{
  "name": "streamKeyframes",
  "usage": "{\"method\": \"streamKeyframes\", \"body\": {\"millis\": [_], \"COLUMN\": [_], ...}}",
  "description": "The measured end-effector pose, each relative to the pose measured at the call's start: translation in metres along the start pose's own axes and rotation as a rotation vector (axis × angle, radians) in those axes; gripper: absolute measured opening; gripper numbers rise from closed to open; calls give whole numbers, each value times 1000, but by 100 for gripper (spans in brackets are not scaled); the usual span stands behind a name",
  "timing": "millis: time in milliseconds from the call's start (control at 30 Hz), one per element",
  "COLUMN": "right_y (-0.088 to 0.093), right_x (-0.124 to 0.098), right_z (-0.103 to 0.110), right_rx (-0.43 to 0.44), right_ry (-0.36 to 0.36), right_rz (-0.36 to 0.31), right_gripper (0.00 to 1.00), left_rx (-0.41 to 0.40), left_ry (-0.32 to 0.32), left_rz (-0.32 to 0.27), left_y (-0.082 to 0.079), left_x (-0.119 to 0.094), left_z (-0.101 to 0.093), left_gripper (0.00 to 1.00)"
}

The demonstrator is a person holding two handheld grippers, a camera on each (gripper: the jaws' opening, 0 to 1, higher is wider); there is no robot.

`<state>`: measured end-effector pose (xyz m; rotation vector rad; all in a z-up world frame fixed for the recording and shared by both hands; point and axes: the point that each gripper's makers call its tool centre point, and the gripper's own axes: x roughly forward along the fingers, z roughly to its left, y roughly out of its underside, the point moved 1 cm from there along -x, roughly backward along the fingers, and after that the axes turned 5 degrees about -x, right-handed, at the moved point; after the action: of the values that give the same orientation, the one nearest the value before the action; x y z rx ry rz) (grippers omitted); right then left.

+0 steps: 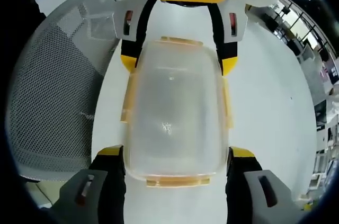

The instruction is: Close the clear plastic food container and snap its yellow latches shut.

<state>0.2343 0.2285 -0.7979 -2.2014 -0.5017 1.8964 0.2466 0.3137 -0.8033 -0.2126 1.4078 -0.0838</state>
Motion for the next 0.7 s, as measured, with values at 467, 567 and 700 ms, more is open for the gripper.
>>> {"method": "streamKeyframes", "body": {"millis": [467, 567, 700], "right_y": [-17, -22, -28], "right_x": [10, 13, 18], "right_z": [-15, -22, -30], "right_rx": [5, 7, 8], "right_ry": [13, 10, 9], "right_rz": [17, 19, 23], "right_gripper": [76, 76, 76], "left_rx": [-4, -3, -4], "left_ry": [1, 2, 1], "left_rz": [-27, -24, -25], "left_y": [19, 24, 32], "left_x": [-2, -2, -2], "left_z": [15, 21, 31], "left_gripper": [79, 79, 79]}}
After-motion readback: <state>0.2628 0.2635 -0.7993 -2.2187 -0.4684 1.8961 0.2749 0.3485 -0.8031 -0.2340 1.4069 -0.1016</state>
